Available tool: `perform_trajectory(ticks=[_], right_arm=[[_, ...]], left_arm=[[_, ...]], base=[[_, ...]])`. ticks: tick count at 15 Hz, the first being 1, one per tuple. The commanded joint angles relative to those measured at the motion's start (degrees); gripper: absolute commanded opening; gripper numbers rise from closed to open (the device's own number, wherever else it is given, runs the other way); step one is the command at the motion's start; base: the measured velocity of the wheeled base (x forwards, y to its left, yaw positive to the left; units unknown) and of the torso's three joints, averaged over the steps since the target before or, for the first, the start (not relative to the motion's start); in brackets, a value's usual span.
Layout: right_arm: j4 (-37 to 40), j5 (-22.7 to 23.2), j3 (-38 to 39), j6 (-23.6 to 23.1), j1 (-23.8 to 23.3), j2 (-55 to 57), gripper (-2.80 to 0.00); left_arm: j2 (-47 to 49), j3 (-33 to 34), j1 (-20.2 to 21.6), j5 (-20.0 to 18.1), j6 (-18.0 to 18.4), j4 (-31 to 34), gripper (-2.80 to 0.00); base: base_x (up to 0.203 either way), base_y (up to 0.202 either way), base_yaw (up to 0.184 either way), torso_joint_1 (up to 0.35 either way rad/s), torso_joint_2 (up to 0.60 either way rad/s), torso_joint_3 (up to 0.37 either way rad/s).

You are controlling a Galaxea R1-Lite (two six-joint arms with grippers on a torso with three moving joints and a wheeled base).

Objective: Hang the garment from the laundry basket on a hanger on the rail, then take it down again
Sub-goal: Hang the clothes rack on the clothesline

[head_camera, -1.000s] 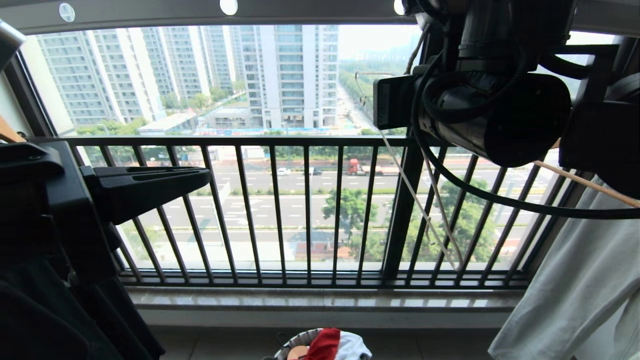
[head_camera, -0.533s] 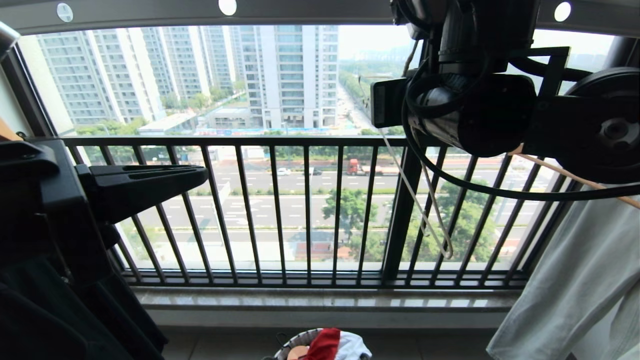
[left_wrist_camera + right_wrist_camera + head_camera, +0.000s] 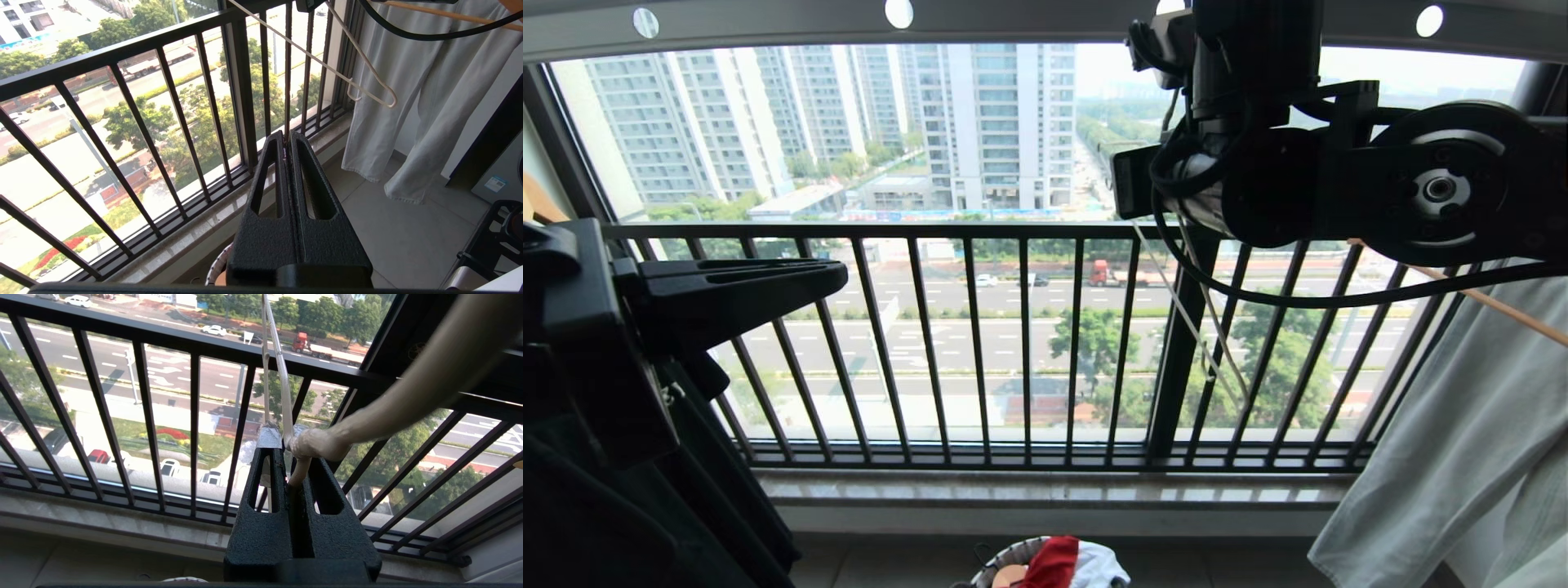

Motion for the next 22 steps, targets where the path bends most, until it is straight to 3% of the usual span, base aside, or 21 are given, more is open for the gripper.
perform_trajectory(ticks=[1, 9, 15, 16, 22], right_arm=[[2.2, -0.2, -2.0, 0.0, -0.6, 1.1, -2.80], [3.0, -0.4, -1.4, 0.0, -0.6, 0.6, -2.80], [2.7, 0.3, 5.1, 0.2, -0.3, -4.4, -2.80], [2.8, 0.2, 5.3, 0.0, -0.3, -4.7, 0.00], [3.0, 0.2, 7.3, -0.5, 0.6, -7.1, 0.00]], left_arm=[[-0.5, 0.0, 0.0, 0.0, 0.0, 0.0, -2.80], [-0.9, -0.1, 0.0, 0.0, 0.0, 0.0, -2.80], [-1.0, -0.1, 0.0, 0.0, 0.0, 0.0, -2.80], [-1.0, -0.1, 0.0, 0.0, 0.0, 0.0, -2.80], [-0.8, 0.0, 0.0, 0.0, 0.1, 0.1, -2.80]], base=[[0.000, 0.000, 0.000, 0.000, 0.00, 0.000], [0.000, 0.000, 0.000, 0.000, 0.00, 0.000], [0.000, 0.000, 0.000, 0.000, 0.00, 0.000], [0.000, 0.000, 0.000, 0.000, 0.00, 0.000], [0.000, 0.000, 0.000, 0.000, 0.00, 0.000]])
